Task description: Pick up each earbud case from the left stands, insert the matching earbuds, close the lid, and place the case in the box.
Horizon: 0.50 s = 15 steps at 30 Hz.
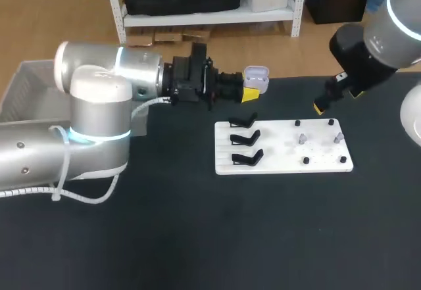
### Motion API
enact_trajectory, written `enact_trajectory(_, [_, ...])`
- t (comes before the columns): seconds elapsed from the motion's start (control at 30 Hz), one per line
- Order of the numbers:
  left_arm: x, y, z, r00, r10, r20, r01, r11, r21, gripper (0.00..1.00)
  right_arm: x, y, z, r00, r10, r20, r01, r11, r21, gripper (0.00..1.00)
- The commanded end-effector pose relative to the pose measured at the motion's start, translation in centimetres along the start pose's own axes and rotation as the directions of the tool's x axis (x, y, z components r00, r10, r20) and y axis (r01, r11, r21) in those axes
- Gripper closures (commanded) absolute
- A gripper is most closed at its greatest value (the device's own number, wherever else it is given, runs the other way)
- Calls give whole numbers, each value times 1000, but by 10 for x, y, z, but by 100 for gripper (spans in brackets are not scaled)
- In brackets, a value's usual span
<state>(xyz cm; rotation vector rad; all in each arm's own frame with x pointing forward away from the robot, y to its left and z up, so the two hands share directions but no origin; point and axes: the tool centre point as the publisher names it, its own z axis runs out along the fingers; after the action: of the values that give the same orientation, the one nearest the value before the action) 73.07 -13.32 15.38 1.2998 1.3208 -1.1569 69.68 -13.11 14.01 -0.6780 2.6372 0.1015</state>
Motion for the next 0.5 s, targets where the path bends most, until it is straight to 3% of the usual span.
enact_trajectory(0.03, [2,-17,-3,994,-18,107,24,998,-52,100,8,-2,0,1000,28,-8,-27,999,35,0])
enact_trajectory(0.2, [0,-21,1,988,-30,154,36,999,-35,100,23,-8,4,996,61,-64,-59,997,43,0])
enact_trajectory(0.5, [-3,-18,13,995,-25,95,27,999,-23,100,49,-12,14,988,89,-124,-87,996,22,0])
